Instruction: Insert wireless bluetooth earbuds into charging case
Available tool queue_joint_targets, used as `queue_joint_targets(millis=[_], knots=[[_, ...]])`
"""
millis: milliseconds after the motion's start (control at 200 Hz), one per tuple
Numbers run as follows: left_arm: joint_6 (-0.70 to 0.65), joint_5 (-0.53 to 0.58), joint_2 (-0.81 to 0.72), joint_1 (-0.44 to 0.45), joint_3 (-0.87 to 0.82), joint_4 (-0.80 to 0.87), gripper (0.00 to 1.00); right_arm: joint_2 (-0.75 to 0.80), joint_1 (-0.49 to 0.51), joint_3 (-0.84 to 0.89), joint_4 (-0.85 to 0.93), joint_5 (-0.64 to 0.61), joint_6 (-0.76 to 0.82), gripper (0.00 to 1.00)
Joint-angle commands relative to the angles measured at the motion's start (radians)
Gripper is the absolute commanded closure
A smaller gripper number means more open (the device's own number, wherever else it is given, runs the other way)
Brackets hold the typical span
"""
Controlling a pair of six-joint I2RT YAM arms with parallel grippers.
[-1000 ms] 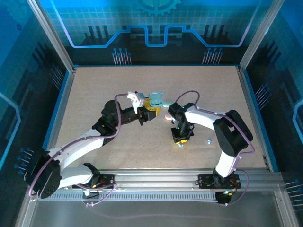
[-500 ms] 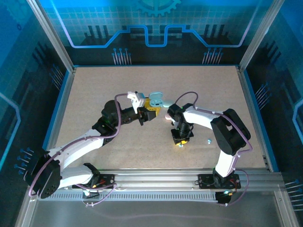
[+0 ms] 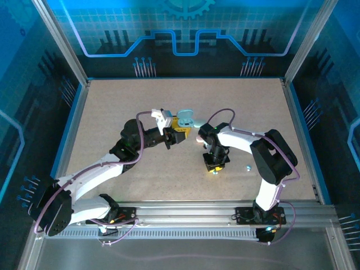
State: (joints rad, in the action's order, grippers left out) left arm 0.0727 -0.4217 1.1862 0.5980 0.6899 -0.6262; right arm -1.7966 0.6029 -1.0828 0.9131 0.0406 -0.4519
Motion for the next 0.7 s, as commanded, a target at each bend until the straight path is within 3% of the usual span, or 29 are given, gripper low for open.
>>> queue_joint_targets(millis=[0, 485, 695], knots=[[-0.009, 0.010, -0.002, 0.002, 0.005, -0.016, 0.63, -0.025, 0.007, -0.007, 0.033, 0.001, -0.014, 0.73], [-0.008, 0.011, -0.001, 0.003, 0.004, -0.015, 0.63, -0.037, 0.021, -0.002, 0.040, -0.016, -0.029, 0.76], [-0.011, 0.019, -0.005, 0.002, -0.002, -0.012, 0.63, 0.035, 0.003, -0.008, 0.024, 0.015, -0.024, 0.78]])
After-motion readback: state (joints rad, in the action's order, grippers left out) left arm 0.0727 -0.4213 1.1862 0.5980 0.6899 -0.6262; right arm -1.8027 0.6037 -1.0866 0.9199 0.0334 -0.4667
